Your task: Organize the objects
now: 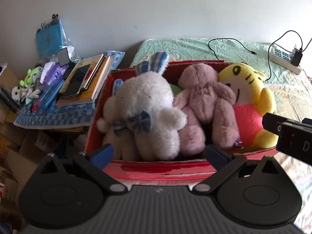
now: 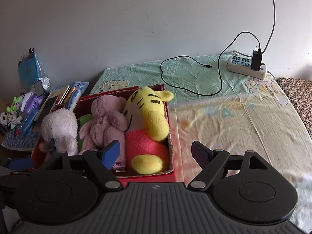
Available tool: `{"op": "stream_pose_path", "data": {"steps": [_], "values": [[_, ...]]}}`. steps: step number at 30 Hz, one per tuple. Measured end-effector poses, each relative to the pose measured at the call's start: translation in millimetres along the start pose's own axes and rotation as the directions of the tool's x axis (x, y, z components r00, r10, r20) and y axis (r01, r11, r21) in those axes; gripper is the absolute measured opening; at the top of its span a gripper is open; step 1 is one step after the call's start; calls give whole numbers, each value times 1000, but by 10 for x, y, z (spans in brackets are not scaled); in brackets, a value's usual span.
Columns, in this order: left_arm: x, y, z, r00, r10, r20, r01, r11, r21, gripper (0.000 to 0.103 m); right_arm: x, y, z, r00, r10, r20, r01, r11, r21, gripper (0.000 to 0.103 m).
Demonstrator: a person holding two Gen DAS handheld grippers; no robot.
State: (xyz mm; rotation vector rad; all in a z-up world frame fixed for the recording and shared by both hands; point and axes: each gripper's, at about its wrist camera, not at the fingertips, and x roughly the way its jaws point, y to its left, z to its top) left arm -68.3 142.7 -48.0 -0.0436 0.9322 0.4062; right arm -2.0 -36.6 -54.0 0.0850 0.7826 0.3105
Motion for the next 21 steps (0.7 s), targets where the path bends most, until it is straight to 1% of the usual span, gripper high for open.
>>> {"op": "stream_pose_path", "data": {"steps": [5, 14, 21], "values": [[31, 104, -11, 1000, -11, -4, 11, 1000, 14, 101, 22, 91, -7, 1000, -13, 11, 13, 1000, 12, 83], [72, 340, -2, 1000, -16, 0, 16, 1000, -1, 101, 24, 351, -25, 999, -26, 25, 27, 999, -30, 83], [91, 465, -21, 999, -37, 5, 37, 999, 4, 101, 42, 435, -42, 998, -47, 30, 48, 998, -29, 83]]}}
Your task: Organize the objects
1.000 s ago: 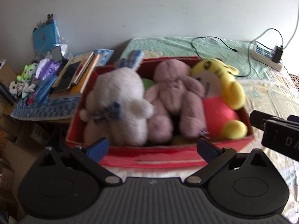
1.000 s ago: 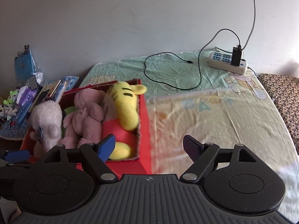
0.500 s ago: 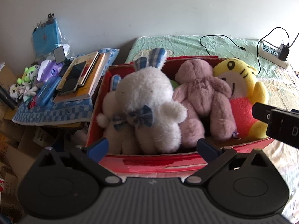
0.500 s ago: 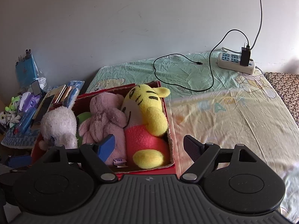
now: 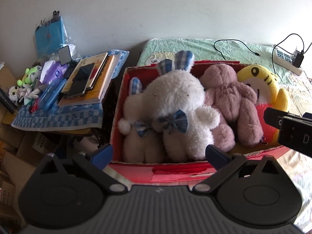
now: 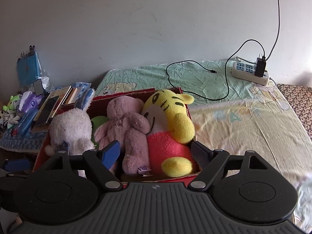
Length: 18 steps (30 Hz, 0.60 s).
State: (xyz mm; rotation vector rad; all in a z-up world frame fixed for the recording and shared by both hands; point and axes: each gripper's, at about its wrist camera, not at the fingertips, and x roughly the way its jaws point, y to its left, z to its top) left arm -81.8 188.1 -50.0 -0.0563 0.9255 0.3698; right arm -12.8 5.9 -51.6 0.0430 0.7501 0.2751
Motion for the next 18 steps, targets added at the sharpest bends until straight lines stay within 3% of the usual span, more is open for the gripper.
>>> {"op": "stream_pose_path", "data": {"steps": [8, 18], "values": [[25, 66, -15, 1000, -21, -12, 21, 1000, 6, 101, -6, 66, -20, 1000, -4, 3, 4, 1000, 12, 83], [-4, 141, -60, 1000, 7, -14, -7, 1000, -22, 101, 35, 177, 14, 999, 36, 2, -36, 999, -15, 83]]}}
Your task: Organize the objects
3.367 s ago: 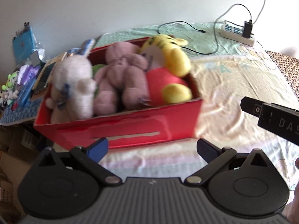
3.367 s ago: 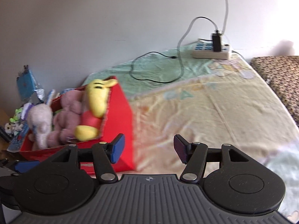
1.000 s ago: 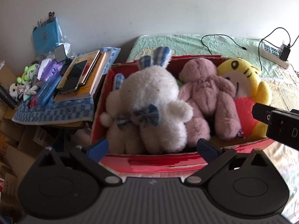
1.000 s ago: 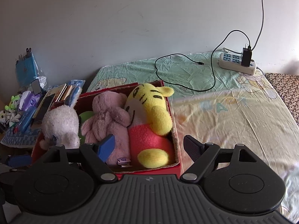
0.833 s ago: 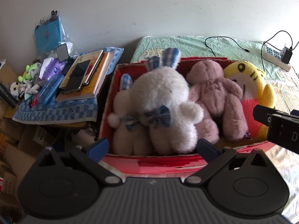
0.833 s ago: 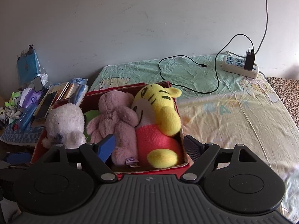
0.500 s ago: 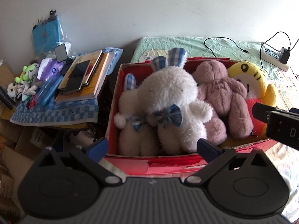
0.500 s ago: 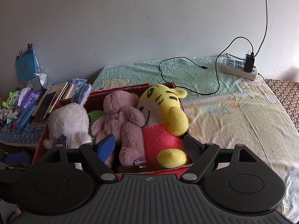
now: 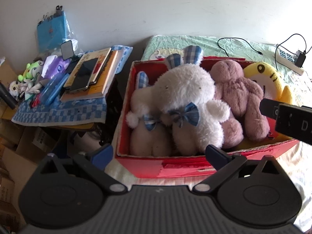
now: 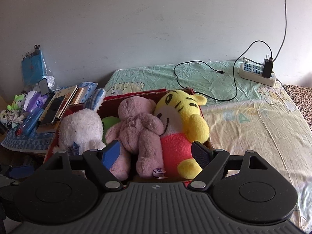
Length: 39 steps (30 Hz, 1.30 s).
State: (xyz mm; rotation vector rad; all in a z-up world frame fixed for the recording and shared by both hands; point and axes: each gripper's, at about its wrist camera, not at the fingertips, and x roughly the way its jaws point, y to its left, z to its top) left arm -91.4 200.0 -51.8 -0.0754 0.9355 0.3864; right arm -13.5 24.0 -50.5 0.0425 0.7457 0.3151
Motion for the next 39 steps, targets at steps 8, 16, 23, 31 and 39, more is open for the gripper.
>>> {"op": "stream_pose_path", "data": {"steps": [8, 16, 23, 31, 39], "values": [[39, 39, 3, 1000, -8, -11, 8, 1000, -27, 101, 13, -37, -19, 1000, 2, -10, -3, 1000, -12, 83], [64, -74, 20, 1000, -20, -15, 20, 1000, -1, 101, 22, -106, -55, 1000, -22, -19, 22, 1000, 3, 83], [89, -112, 27, 1000, -25, -13, 26, 1000, 10, 101, 42, -123, -69, 999, -30, -24, 31, 999, 19, 83], [121, -68, 52, 999, -37, -20, 37, 999, -1, 101, 80, -96, -44, 1000, -19, -22, 19, 1000, 17, 83], [95, -18, 80, 998, -67, 10, 67, 998, -18, 101, 108, -58, -20, 1000, -19, -15, 19, 1000, 9, 83]]}}
